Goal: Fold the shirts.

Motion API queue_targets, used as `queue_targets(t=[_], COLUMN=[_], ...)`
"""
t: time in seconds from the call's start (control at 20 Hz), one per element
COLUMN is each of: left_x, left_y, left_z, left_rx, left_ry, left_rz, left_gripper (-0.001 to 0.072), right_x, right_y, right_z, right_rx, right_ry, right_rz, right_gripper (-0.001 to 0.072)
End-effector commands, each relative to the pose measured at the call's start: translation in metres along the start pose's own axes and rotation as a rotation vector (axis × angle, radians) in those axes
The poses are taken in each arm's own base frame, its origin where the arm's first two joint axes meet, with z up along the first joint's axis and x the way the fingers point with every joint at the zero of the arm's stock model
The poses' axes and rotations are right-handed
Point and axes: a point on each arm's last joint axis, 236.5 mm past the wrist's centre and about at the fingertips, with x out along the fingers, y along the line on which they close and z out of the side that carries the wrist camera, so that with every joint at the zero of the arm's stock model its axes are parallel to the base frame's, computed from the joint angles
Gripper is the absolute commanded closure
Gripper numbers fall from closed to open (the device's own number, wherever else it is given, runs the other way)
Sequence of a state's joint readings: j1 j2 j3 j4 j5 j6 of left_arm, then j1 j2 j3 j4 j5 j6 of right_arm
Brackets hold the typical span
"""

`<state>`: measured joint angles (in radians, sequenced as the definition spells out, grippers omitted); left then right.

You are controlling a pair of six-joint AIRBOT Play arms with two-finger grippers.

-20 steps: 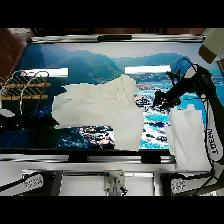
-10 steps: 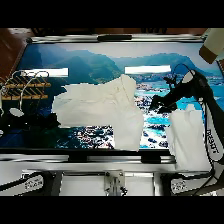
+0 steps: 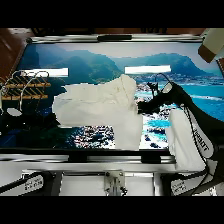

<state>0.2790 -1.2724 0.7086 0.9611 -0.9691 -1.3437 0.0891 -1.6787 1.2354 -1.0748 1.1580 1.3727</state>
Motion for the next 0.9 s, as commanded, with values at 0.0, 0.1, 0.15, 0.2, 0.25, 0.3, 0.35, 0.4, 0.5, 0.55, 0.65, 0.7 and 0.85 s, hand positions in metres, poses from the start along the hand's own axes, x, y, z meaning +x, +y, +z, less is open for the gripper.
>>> queue_targets(t=[0.0, 0.1, 0.15, 0.2, 0.25, 0.3, 0.35, 0.4, 0.5, 0.55, 0.65, 0.7, 0.85], left_x=[-0.004, -0.018, -0.034, -0.060, -0.099, -0.147, -0.208, -0.288, -0.457, -0.527, -0.617, -0.631, -0.617], left_y=[-0.003, -0.013, -0.026, -0.050, -0.084, -0.122, -0.164, -0.209, -0.276, -0.293, -0.309, -0.311, -0.305], left_z=[0.001, 0.012, 0.022, 0.035, 0.051, 0.066, 0.076, 0.077, 0.035, -0.001, -0.085, -0.114, -0.157], left_rx=[0.022, 0.075, 0.121, 0.214, 0.337, 0.451, 0.551, 0.643, 0.768, 0.806, 0.863, 0.867, 0.844], left_ry=[-0.011, -0.053, -0.093, -0.160, -0.268, -0.406, -0.581, -0.805, -1.270, -1.468, -1.724, -1.753, -1.648], left_rz=[-0.004, -0.013, -0.025, -0.044, -0.060, -0.077, -0.098, -0.128, -0.192, -0.213, -0.265, -0.306, -0.371], left_gripper=[0.0680, 0.0681, 0.0682, 0.0682, 0.0683, 0.0683, 0.0682, 0.0682, 0.0682, 0.0682, 0.0683, 0.0683, 0.0683], right_x=[0.009, -0.010, -0.029, -0.055, -0.092, -0.133, -0.187, -0.244, -0.377, -0.447, -0.550, -0.582, -0.618], right_y=[0.005, 0.014, 0.025, 0.037, 0.056, 0.076, 0.102, 0.129, 0.186, 0.210, 0.247, 0.258, 0.267], right_z=[0.010, 0.017, 0.026, 0.036, 0.048, 0.058, 0.064, 0.064, 0.040, 0.012, -0.063, -0.099, -0.183], right_rx=[-0.033, -0.096, -0.139, -0.182, -0.243, -0.302, -0.370, -0.435, -0.567, -0.613, -0.671, -0.677, -0.650], right_ry=[-0.037, -0.062, -0.110, -0.178, -0.271, -0.373, -0.502, -0.643, -0.992, -1.193, -1.520, -1.629, -1.756], right_rz=[-0.009, -0.010, -0.009, -0.010, -0.013, -0.017, -0.022, -0.028, -0.056, -0.073, -0.060, -0.037, 0.038], right_gripper=[0.0595, 0.0646, 0.0647, 0.0647, 0.0647, 0.0647, 0.0647, 0.0647, 0.0647, 0.0647, 0.0647, 0.0647, 0.0647])
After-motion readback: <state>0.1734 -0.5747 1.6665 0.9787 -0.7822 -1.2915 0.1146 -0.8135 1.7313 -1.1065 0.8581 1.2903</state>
